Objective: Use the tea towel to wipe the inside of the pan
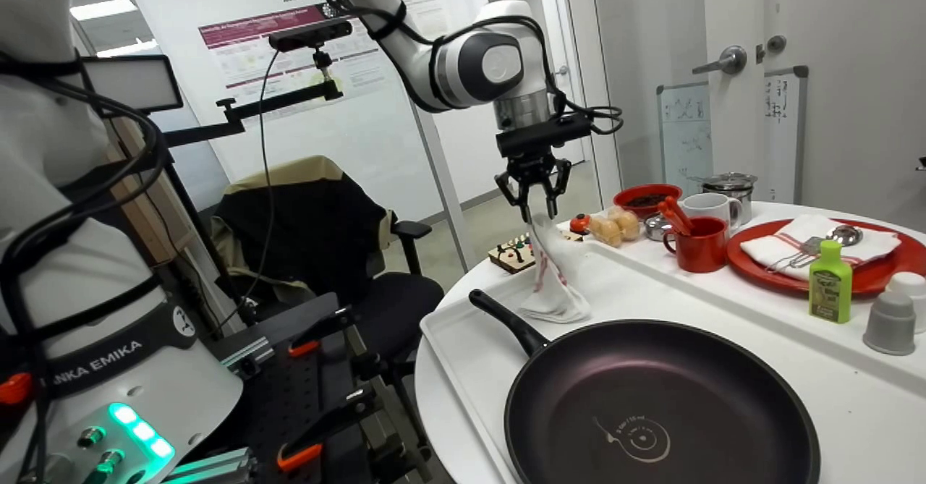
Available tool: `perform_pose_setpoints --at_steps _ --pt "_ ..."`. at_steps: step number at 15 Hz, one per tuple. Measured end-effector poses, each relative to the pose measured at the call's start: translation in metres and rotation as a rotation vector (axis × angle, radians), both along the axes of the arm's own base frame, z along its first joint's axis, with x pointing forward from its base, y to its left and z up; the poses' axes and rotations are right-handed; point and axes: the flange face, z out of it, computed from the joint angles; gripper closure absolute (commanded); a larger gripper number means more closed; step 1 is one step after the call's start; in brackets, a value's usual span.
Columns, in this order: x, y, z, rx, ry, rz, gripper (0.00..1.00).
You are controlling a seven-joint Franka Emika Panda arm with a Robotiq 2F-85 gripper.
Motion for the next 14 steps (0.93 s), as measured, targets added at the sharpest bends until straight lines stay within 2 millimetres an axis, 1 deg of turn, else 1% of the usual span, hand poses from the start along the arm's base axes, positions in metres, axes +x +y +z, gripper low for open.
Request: perform_pose_setpoints --at_steps 3,4,10,14 --pt "0.007 -0.001 -0.004 -0.004 0.019 -0.011 0.03" --pt "0.009 -0.002 -0.006 -0.005 0.02 -0.013 0.0" --pt "0.013 -0.011 -0.01 -0.021 0.02 -0.043 0.0" --pt "0.013 -0.011 -0.01 -0.023 0.02 -0.046 0.0"
